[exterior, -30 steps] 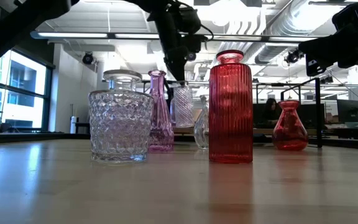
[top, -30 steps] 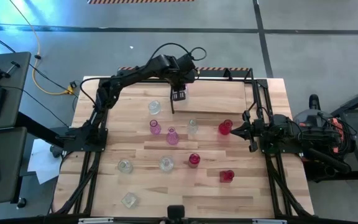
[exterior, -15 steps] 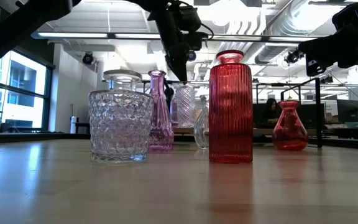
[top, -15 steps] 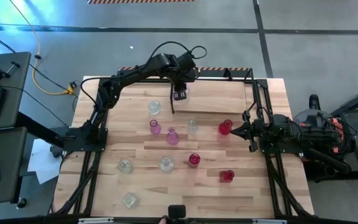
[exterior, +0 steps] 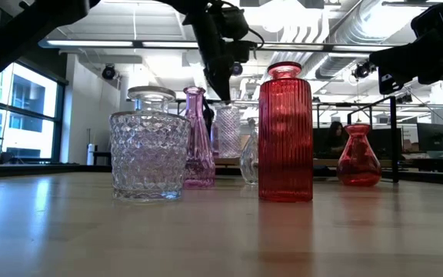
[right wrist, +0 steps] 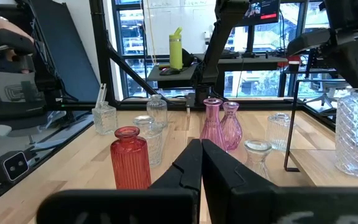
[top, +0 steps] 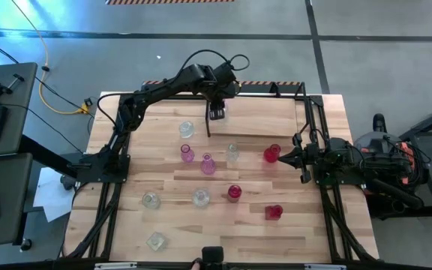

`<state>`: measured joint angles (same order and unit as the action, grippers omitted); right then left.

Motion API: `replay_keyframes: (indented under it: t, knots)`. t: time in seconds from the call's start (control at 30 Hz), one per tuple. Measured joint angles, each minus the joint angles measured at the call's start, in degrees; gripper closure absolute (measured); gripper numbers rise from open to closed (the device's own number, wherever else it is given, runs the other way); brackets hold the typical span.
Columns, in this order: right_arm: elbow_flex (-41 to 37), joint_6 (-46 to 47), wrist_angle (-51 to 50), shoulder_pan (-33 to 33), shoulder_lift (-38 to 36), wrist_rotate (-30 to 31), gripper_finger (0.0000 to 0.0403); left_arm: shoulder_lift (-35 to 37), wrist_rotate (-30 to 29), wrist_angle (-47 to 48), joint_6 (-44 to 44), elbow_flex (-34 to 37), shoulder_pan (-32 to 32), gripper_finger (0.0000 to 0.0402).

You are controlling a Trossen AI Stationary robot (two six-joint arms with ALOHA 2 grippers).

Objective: Sort vases onto shelf
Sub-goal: Put the transparent vase on the shelf

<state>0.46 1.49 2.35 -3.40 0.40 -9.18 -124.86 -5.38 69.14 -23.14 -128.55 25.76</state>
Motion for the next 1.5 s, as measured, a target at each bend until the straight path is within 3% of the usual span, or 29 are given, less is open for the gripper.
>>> replay_keyframes:
  t: [0.63, 0.77, 1.03, 1.3, 1.5]
  knots:
    - [0.0, 0.0, 0.0, 0.0, 0.0, 0.0, 0.0402, 0.2, 0.7, 2.7, 2.1, -0.1, 0.2, 0.0313]
    - [0.0, 0.0, 0.0, 0.0, 0.0, 0.0, 0.0402, 0.2, 3.2, 2.6, 2.1, -0.1, 0.2, 0.0316]
    - [0.0, 0.0, 0.0, 0.0, 0.0, 0.0, 0.0402, 0.2, 5.2, 2.1, 2.1, -4.6, 0.3, 0.0314]
    - [0.0, 0.0, 0.0, 0.0, 0.0, 0.0, 0.0402, 0.3, 3.3, 2.9, 3.0, -6.5, 1.3, 0.0314]
    - [0.0, 0.0, 0.0, 0.0, 0.0, 0.0, 0.0402, 0.4, 1.6, 8.6, 1.5, -6.4, 1.2, 0.0317]
